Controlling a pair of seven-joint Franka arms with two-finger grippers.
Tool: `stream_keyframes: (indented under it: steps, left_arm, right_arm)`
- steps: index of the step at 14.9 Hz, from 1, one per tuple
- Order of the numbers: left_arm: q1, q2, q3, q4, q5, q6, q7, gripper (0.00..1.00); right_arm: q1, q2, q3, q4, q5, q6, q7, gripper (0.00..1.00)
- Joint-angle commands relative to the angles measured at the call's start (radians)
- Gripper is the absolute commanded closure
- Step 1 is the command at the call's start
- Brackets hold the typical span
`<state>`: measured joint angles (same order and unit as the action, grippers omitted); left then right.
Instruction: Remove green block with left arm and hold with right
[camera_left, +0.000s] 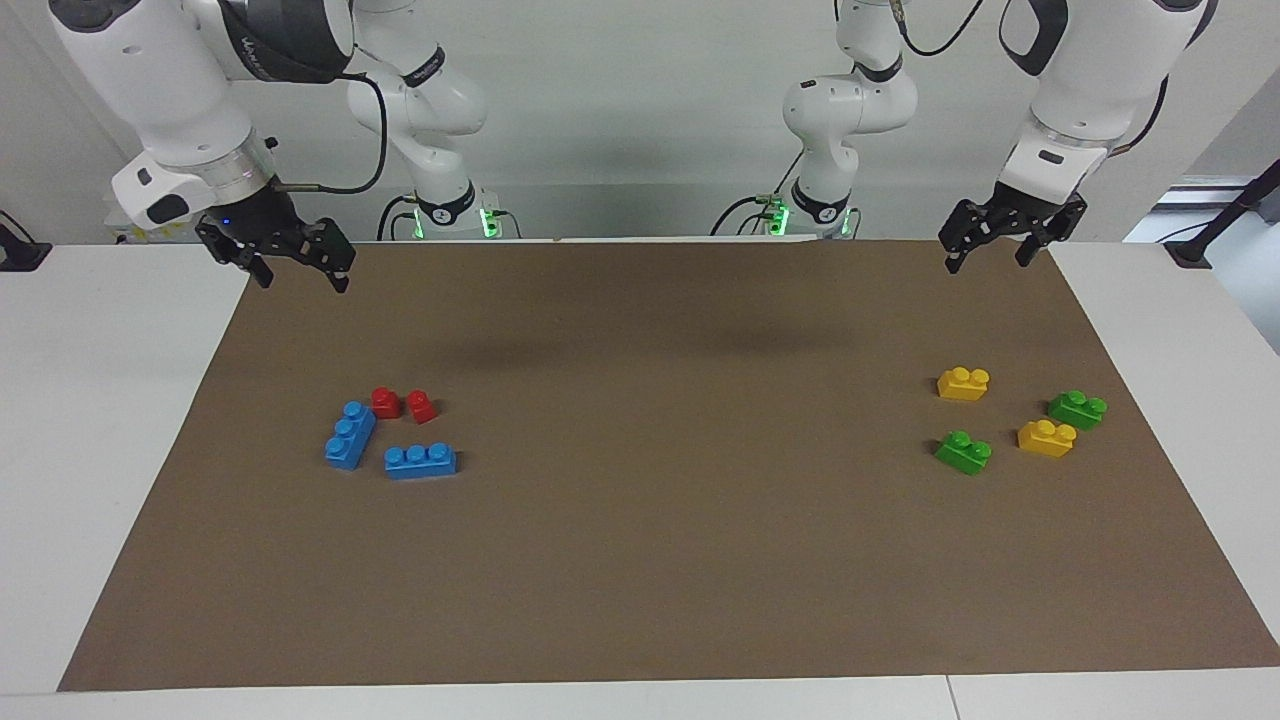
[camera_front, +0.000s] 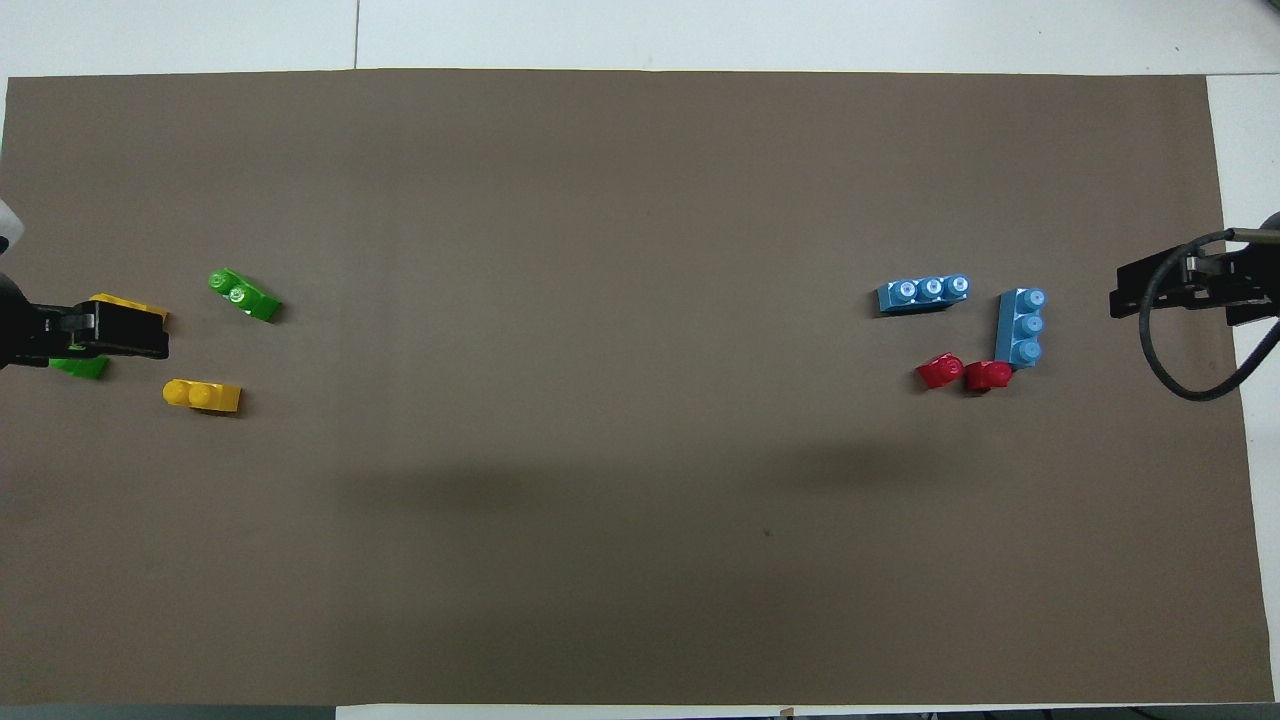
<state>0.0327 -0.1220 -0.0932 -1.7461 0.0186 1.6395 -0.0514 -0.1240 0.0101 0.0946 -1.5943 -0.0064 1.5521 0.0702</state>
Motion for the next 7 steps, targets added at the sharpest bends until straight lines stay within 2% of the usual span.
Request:
stream_keyframes:
  steps: [1, 7]
  left_arm:
    - [-0.005, -0.021, 0.012, -0.007, -0.038, -0.013, 0.018, 0.00]
    - [-0.007, -0.027, 0.013, -0.010, -0.043, -0.018, 0.018, 0.00]
  right_arm:
    - [-0.009, 0.008, 0.007, 0.019, -0.024, -0.012, -0.026, 0.00]
    - [-0.009, 0.007, 0.007, 0.016, -0.024, -0.015, -0.024, 0.00]
